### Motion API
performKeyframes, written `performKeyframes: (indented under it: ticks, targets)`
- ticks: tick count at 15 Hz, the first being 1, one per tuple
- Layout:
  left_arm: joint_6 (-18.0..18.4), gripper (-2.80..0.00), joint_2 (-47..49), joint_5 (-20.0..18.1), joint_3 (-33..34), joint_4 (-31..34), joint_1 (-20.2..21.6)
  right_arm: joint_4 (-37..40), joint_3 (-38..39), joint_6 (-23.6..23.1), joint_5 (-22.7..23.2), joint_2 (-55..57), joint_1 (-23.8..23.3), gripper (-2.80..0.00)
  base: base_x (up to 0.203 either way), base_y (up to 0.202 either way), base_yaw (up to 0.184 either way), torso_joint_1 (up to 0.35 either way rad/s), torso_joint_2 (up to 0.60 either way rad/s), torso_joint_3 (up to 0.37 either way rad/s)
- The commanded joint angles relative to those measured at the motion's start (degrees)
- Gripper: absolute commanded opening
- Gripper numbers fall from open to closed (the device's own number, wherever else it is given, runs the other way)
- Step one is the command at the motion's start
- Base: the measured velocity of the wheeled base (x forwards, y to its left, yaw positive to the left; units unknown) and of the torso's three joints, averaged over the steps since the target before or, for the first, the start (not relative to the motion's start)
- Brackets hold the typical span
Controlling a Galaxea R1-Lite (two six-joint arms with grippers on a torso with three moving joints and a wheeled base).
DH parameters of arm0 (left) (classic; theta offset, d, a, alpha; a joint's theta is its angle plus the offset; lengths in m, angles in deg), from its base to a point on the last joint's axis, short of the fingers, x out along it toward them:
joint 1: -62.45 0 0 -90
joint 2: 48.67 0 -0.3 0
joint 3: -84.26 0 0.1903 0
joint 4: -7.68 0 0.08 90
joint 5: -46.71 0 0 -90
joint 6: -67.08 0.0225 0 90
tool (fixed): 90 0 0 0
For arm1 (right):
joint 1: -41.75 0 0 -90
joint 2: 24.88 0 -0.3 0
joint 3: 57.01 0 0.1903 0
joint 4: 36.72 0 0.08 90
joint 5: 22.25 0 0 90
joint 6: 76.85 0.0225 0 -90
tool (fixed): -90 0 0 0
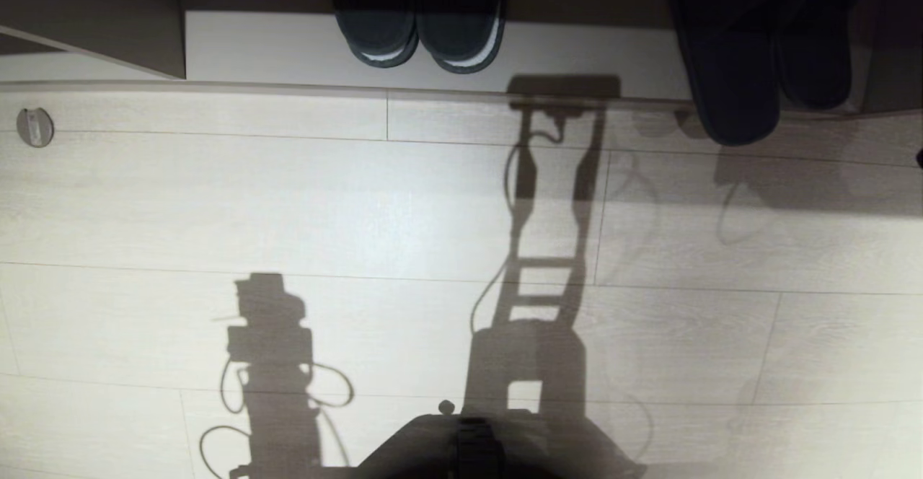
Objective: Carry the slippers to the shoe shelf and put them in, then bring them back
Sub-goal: Pick up the slippers in the shoe cabinet
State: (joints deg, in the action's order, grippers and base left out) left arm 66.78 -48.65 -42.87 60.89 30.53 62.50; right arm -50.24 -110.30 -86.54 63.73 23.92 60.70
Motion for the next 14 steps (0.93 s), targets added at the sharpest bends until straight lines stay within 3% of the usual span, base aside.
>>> performKeyframes:
  ticks: [1, 7, 11, 14]
  targets:
    - [-0.05, -2.80, -0.02, 0.03, 0.00, -0.02, -0.01, 2.22, 1.01, -0.05, -0.02, -6.01, -1.03, -2.80, 0.000, 0.000, 0.000, 0.000, 0.00, 0.000]
    - [-0.05, -2.80, -0.11, 0.03, 0.00, -0.02, 0.01, 13.75, 5.89, 1.73, 2.01, -30.96, -15.37, -2.80, 0.000, 0.000, 0.000, 0.000, 0.00, 0.000]
    - [-0.05, -2.80, -0.09, 0.03, 0.00, -0.02, 0.01, 32.38, 13.79, 2.15, 5.90, -45.76, -17.97, -2.80, 0.000, 0.000, 0.000, 0.000, 0.00, 0.000]
    - [-0.02, -2.80, -0.05, 0.03, 0.00, -0.02, -0.02, 33.65, 26.06, 2.04, 6.75, -48.63, -18.23, -2.80, 0.000, 0.000, 0.000, 0.000, 0.00, 0.000]
